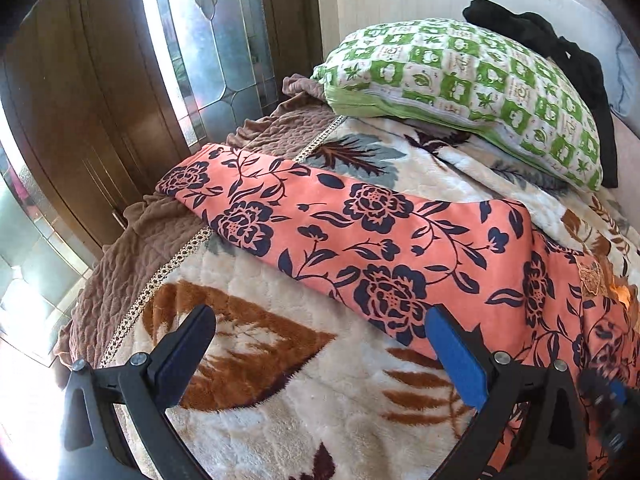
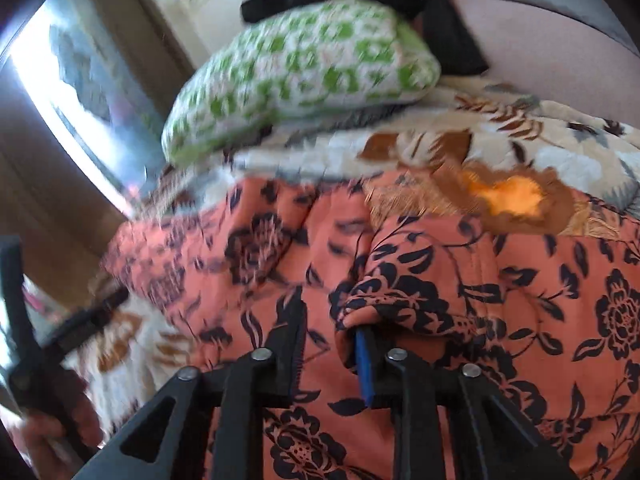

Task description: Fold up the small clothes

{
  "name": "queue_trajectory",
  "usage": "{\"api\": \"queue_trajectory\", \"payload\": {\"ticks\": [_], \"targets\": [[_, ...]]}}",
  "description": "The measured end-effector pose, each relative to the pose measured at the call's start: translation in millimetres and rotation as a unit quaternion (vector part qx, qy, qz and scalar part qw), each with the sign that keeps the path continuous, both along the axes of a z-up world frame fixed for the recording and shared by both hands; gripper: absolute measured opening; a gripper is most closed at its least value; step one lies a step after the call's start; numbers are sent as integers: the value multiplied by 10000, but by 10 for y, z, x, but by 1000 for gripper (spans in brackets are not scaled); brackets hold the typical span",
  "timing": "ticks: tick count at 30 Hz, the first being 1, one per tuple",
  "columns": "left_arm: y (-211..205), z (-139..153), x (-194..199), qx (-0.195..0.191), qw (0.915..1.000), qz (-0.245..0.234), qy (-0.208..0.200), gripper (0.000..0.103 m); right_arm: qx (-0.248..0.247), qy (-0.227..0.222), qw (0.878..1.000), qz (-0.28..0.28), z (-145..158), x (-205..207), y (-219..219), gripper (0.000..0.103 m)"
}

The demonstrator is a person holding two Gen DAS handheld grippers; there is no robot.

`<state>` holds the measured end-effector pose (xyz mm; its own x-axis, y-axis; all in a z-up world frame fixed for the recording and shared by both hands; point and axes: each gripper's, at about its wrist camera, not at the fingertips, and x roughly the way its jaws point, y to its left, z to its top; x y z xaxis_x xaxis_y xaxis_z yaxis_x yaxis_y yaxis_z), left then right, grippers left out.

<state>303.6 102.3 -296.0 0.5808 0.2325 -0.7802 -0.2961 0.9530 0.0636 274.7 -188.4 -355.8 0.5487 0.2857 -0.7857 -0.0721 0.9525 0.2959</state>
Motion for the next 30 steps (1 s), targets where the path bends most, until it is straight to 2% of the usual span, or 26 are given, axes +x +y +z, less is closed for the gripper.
{"api": "queue_trajectory", "payload": {"ticks": [1, 2, 4, 6, 10, 12, 14, 17, 20, 21, 22, 24, 26, 28, 30], "targets": [[30, -11, 15, -77, 9999, 48, 57, 103, -268, 67, 9993, 236, -103, -17, 109, 59], [69, -18, 28, -157, 9998, 100, 102, 103, -431, 75, 9980, 451, -174, -46, 197, 80], [135, -22, 29, -280, 9992, 226, 162, 103, -656, -32, 9961, 591, -213, -149, 262, 82], [200, -2, 29, -412, 9984, 359, 171, 103, -474, -11, 9963, 720, -157, -234, 197, 82], [347, 91, 0, -648, 9961, 603, 32, 103, 535, -197, 9978, 327, 9, -426, -228, 82], [410, 138, -14, -679, 9953, 688, -40, 103, 1283, -256, 9907, -366, 14, -460, -532, 82], [462, 181, -16, -656, 9949, 760, -113, 103, 1986, -253, 9696, -1404, -91, -512, -915, 82], [525, 220, -21, -588, 9943, 877, -172, 103, 2921, -70, 9213, -2567, -381, -490, -1345, 83], [587, 230, -6, -663, 9931, 948, -168, 103, 3601, 149, 8817, -3044, -604, -328, -1446, 83], [602, 228, -1, -687, 9927, 979, -158, 103, 3778, 122, 8748, -3031, -589, -256, -1414, 83], [615, 222, 3, -696, 9923, 1013, -148, 103, 3917, 148, 8747, -2850, -530, -145, -1344, 83], [626, 216, 5, -685, 9920, 1058, -118, 103, 4105, 173, 8819, -2312, -281, 96, -1100, 83], [631, 221, 5, -659, 9920, 1072, -124, 103, 4279, -272, 8894, -1584, 174, 219, -787, 83], [625, 228, 0, -597, 9920, 1101, -148, 103, 3872, -838, 9137, -912, 688, 241, -501, 83], [608, 229, 1, -557, 9924, 1084, -153, 103, 3364, -1221, 9324, -501, 990, 217, -319, 83]]}}
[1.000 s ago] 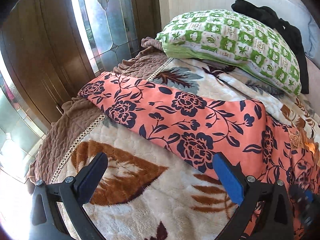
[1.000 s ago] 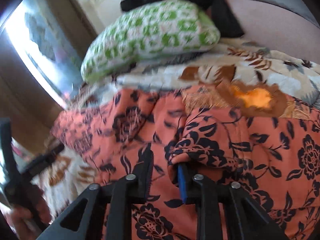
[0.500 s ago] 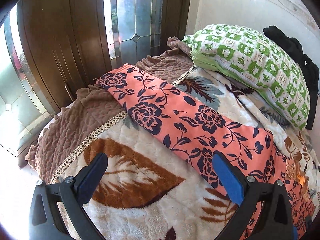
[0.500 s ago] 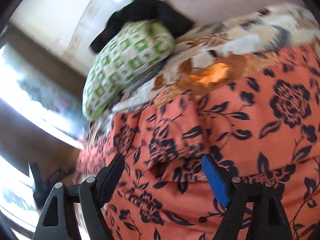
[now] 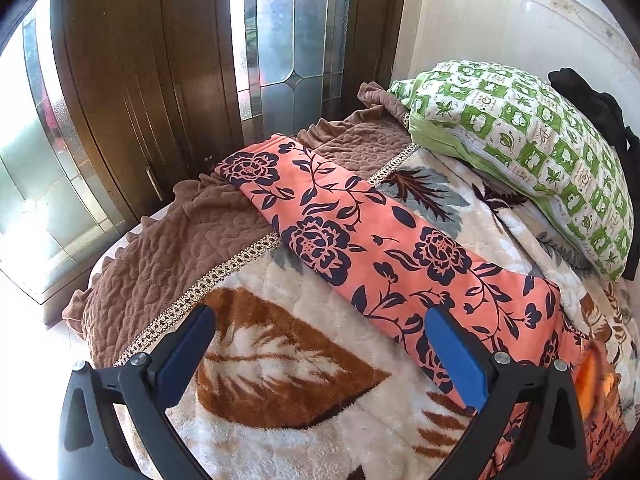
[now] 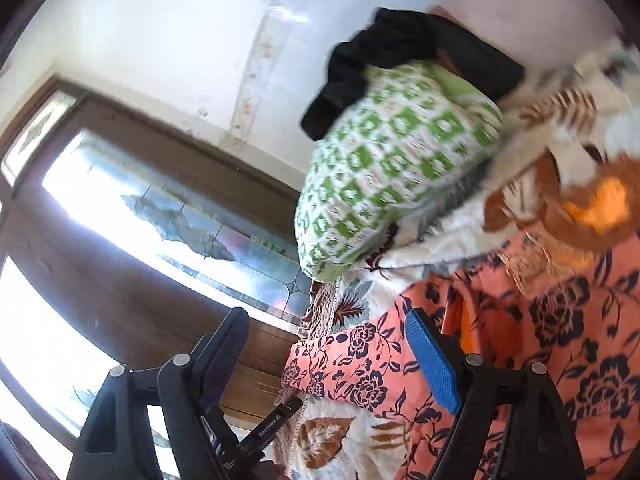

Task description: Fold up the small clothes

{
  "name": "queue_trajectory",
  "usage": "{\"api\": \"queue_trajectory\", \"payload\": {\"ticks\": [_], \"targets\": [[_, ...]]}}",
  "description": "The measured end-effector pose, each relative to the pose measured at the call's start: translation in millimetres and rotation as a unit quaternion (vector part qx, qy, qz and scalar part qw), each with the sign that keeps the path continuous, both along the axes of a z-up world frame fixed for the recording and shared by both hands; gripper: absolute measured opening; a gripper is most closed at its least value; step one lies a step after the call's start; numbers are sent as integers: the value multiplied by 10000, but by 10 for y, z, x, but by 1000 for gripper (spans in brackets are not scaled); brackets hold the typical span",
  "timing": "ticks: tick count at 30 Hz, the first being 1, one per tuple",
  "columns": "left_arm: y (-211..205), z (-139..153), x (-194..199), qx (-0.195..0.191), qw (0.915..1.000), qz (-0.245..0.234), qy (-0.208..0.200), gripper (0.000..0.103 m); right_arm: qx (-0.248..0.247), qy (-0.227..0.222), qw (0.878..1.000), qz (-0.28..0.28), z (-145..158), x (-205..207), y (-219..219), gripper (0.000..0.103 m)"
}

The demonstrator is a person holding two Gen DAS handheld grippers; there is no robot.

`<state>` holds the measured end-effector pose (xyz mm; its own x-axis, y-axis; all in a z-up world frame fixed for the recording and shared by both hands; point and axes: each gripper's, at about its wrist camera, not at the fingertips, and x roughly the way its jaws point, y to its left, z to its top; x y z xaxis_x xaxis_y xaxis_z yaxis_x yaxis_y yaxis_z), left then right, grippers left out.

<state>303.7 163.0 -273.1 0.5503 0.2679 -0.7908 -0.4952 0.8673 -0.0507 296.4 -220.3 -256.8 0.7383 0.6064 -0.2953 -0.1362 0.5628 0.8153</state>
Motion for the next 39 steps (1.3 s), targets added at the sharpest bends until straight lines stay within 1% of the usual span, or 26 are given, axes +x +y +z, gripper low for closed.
{"api": "queue_trajectory", "payload": {"ticks": [1, 2, 3, 4, 5, 6, 7, 8, 10, 11, 12, 14, 17, 19, 20, 23, 25, 26, 28, 30, 31, 33, 34, 35, 37, 39], "targets": [[-16, -1, 4, 39, 10000, -6, 6, 103, -193, -19, 9998, 70, 16, -15, 37, 83], [-38, -2, 9, 80, 10000, -20, 5, 103, -312, 118, 9994, 73, -46, 0, 26, 83], [-63, -4, 19, 111, 9999, -54, 8, 103, -420, 366, 9984, -16, -183, 10, -16, 82], [-93, -9, 29, 142, 9999, -93, 27, 103, -476, 650, 9967, -94, -392, -14, -103, 80], [-129, -14, 39, 175, 9997, -129, 53, 103, -414, 937, 9946, -139, -619, -14, -173, 73], [-166, -21, 47, 203, 9996, -170, 73, 103, -290, 1178, 9925, -167, -856, -30, -249, 59], [-197, -30, 59, 219, 9995, -229, 89, 103, -239, 1368, 9902, -171, -1077, -55, -298, 49], [-224, -39, 76, 241, 9992, -295, 113, 103, -358, 1542, 9873, -161, -1255, -53, -272, 39], [-221, -65, 125, 292, 9986, -396, 191, 103, -950, 1919, 9768, -109, -1585, -18, -156, 36], [-183, -81, 148, 294, 9985, -387, 253, 103, -1133, 1920, 9747, -140, -1683, -20, -121, 23], [-118, -93, 158, 282, 9987, -320, 291, 103, -1282, 1739, 9760, -274, -1662, -59, -119, 22], [75, -96, 128, 258, 9993, -71, 273, 103, -1479, 1733, 9733, -270, -1609, -74, -102, 21], [427, -86, 47, 289, 9990, 300, 189, 103, -1774, 1326, 9740, -482, -1529, -215, -23, 26], [690, -121, 25, 208, 9985, 463, 220, 103, -2274, 992, 9669, -592, -1618, -321, 110, 26], [817, -145, 16, 145, 9983, 502, 247, 103, -2321, 946, 9661, -619, -1599, -340, 115, 26], [1195, -197, -22, -267, 9981, 523, 183, 103, -2003, 908, 9735, -628, -1643, -329, 29, 26], [1403, -197, -35, -566, 9966, 605, 7, 103, -1784, 863, 9782, -622, -1665, -350, -36, 26], [1493, -194, -2, -758, 9956, 549, -89, 103, -1763, 845, 9787, -628, -1668, -318, -3, 26], [1642, -209, 125, -1110, 9928, 427, -128, 103, -1758, 820, 9790, -634, -1660, -324, -6, 26], [1757, -257, 266, -1508, 9879, 338, -147, 102, -1670, 800, 9807, -626, -1662, -330, -26, 26], [1784, -292, 334, -1746, 9841, 296, -148, 99, -1610, 790, 9818, -622, -1667, -336, -45, 26], [1797, -371, 464, -2227, 9746, 150, -158, 72, -1518, 767, 9835, -610, -1679, -338, -62, 26], [1798, -416, 525, -2427, 9699, 92, -168, 68, -1475, 758, 9843, -609, -1682, -341, -74, 25], [1790, -456, 581, -2511, 9678, 101, -161, 66, -1440, 752, 9848, -617, -1685, -344, -74, 25], [1776, -537, 673, -2504, 9679, 160, -159, 66, -1381, 742, 9856, -627, -1690, -355, -75, 25], [1792, -663, 766, -2646, 9642, 185, -51, 66, -1345, 732, 9862, -622, -1693, -360, -83, 25]]}}
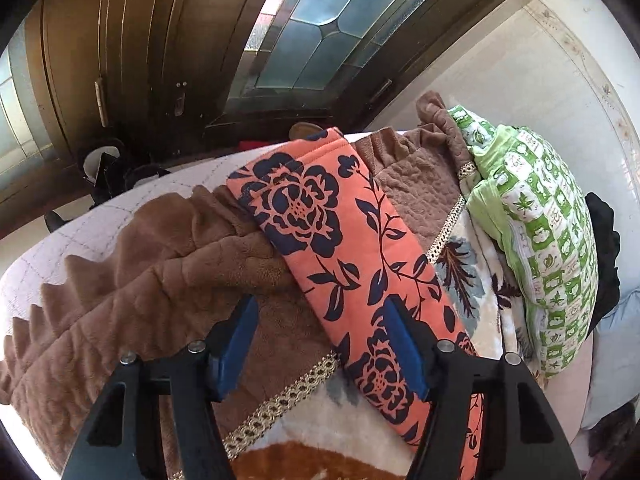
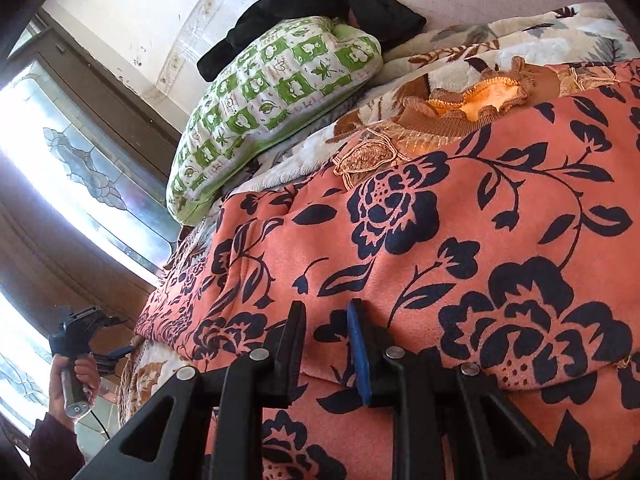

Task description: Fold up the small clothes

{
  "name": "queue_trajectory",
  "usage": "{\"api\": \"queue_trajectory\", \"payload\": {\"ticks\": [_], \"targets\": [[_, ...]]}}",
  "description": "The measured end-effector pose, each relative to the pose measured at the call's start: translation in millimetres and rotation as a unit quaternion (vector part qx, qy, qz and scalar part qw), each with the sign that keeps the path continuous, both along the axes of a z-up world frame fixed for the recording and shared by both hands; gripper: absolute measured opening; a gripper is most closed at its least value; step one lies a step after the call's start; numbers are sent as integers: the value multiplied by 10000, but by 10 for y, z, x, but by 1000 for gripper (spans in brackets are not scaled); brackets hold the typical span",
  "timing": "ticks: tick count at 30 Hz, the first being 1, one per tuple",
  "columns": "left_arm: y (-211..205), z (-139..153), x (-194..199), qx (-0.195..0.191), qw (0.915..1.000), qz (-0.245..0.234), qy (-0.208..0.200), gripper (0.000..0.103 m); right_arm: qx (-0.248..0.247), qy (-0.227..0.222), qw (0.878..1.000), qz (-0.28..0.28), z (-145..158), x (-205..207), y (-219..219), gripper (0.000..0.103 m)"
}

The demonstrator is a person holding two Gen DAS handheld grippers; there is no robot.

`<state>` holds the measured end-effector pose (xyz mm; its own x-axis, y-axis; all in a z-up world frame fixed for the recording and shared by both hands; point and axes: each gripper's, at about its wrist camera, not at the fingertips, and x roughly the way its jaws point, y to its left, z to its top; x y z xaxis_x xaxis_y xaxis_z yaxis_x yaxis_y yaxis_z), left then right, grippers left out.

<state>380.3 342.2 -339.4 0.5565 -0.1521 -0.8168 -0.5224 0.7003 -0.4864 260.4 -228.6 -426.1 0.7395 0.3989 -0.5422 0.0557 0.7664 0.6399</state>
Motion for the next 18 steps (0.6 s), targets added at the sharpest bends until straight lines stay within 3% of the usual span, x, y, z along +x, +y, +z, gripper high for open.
{"api": "queue_trajectory", "payload": {"ticks": [1, 3, 6, 7, 8, 9, 12, 15, 18], "targets": [[25, -73, 24, -104, 9998, 112, 100, 66, 8, -2, 10000, -4, 1, -3, 4, 25], [63, -99, 29, -170, 9992, 354, -105, 66, 41, -11, 10000, -1, 0, -7, -1, 25], [35, -89, 152, -157, 9993, 292, -192, 60, 102, -23, 9999, -20, -6, -12, -4, 25], [21, -93, 192, -131, 9994, 269, -189, 52, 114, -26, 9999, -20, -6, -16, -7, 25], [6, -107, 234, -115, 9996, 234, -128, 23, 130, -25, 9999, -25, -4, -18, -9, 25], [11, -122, 262, -124, 9998, 179, -50, 5, 142, -17, 9999, -30, -1, -19, -10, 25], [-72, 3, 299, 247, 9996, 127, 6, 5, 164, 44, 9998, -50, 23, -11, -2, 25], [-310, 446, 198, 644, 9965, -213, -480, 5, 469, 209, 9986, 90, 92, -3, -67, 26], [-804, 1024, 63, 1318, 9819, -904, -1012, 5, 537, 140, 9982, 214, 303, -158, -207, 26]]}}
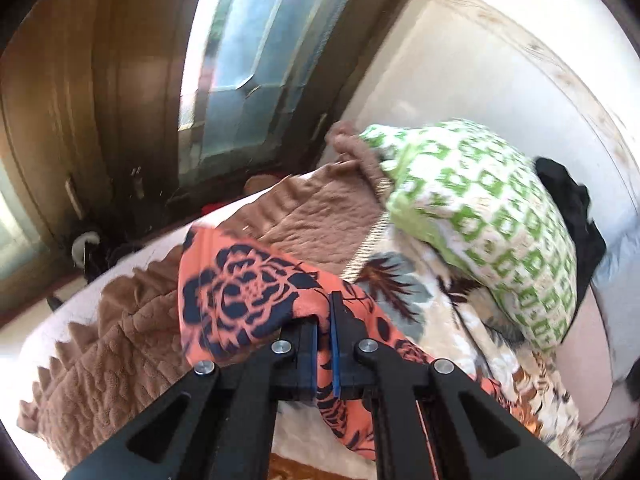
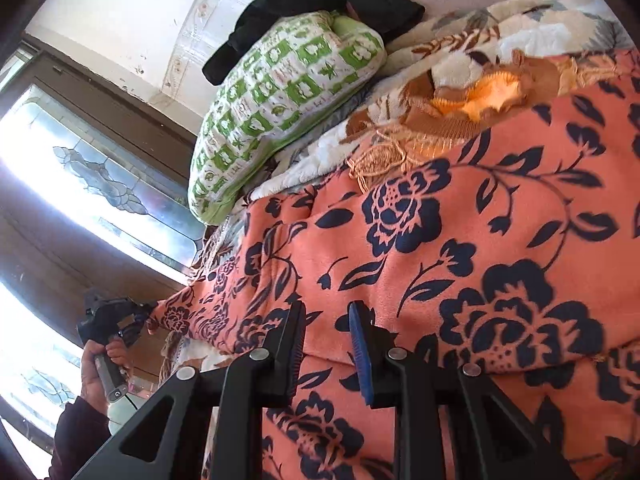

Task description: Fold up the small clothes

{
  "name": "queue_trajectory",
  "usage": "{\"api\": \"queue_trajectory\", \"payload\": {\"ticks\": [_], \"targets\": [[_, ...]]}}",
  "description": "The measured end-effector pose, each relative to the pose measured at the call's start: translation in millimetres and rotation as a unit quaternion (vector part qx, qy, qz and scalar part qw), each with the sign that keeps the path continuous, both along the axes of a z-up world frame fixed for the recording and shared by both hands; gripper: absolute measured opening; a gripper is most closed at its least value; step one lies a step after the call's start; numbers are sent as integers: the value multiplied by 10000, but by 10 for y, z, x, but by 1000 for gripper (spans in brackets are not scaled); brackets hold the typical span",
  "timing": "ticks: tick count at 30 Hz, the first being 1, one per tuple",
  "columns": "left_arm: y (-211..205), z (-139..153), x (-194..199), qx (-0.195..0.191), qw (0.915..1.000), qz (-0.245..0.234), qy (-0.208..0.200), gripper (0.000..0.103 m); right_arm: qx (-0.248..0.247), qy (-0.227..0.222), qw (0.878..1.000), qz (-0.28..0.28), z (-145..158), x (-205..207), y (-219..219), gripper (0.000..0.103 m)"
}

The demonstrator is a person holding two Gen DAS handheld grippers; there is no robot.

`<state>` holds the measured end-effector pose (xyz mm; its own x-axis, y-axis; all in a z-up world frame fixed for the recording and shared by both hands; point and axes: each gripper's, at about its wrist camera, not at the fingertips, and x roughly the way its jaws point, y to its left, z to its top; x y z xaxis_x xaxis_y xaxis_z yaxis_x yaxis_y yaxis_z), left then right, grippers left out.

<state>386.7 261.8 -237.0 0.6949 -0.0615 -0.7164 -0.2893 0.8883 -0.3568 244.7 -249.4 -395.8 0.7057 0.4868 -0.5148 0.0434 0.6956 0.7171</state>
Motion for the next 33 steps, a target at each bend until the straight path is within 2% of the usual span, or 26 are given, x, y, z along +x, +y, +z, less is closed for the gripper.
{"api": "queue_trajectory", "payload": {"ticks": [3, 7, 9, 10, 11, 13, 15, 17, 19, 21, 22, 23, 24, 25, 26, 27, 28, 29, 31, 33], "targets": [[-623, 513, -179, 494, 9947, -773, -472, 5, -86, -126, 9999, 9, 298, -234, -308, 27], [-1635, 996, -412, 1041, 9753, -1754, -853, 5, -621, -165, 9975, -303, 670, -633, -920, 33], [-2214, 1136, -547, 1284, 9615, -2210, -1009, 5, -865, -138, 9946, -554, 802, -852, -1251, 43], [-2480, 1180, -631, 1353, 9542, -2439, -1077, 5, -940, -99, 9928, -731, 846, -954, -1428, 50], [-2773, 1200, -706, 1419, 9466, -2673, -1114, 5, -941, -104, 9910, -946, 877, -1070, -1603, 62], [-3336, 1165, -860, 1536, 9319, -3095, -1102, 5, -752, -266, 9865, -1430, 934, -1262, -1970, 62], [-3883, 1063, -1002, 1615, 9186, -3460, -1018, 5, -356, -333, 9812, -1866, 951, -1399, -2304, 62], [-4383, 848, -1126, 1633, 9048, -3843, -836, 5, 46, -314, 9770, -2110, 962, -1467, -2556, 62], [-4847, 534, -1241, 1609, 8887, -4266, -486, 7, 227, -339, 9753, -2172, 995, -1487, -2692, 62], [-5193, 233, -1396, 1511, 8630, -4819, -89, 34, 163, -379, 9738, -2236, 1028, -1511, -2740, 62], [-5294, 154, -1500, 1511, 8503, -5041, -32, 39, 90, -361, 9730, -2278, 1023, -1512, -2743, 62], [-5318, 121, -1597, 1580, 8435, -5131, -133, 44, 34, -300, 9727, -2299, 1006, -1492, -2756, 62], [-5290, 147, -1688, 1673, 8421, -5115, -362, 46, 17, -233, 9732, -2290, 980, -1481, -2761, 63], [-5187, 200, -1740, 1726, 8443, -5034, -627, 49, 34, -169, 9742, -2249, 947, -1469, -2771, 63], [-5052, 264, -1767, 1717, 8504, -4898, -866, 62, 43, -107, 9756, -2191, 916, -1441, -2755, 63], [-4873, 325, -1740, 1675, 8615, -4672, -1070, 78, 28, -58, 9773, -2119, 890, -1406, -2727, 62], [-4696, 356, -1691, 1653, 8742, -4399, -1221, 84, 7, -28, 9789, -2043, 871, -1363, -2689, 63], [-4495, 374, -1661, 1689, 8872, -4089, -1308, 88, 1, -10, 9808, -1948, 846, -1309, -2650, 62], [-4162, 293, -1476, 1953, 9082, -3492, -1231, 88, 56, 79, 9842, -1769, 763, -1177, -2581, 62], [-3851, 131, -1325, 2266, 9211, -2985, -1057, 88, 149, 196, 9860, -1652, 642, -1040, -2532, 62]]}}
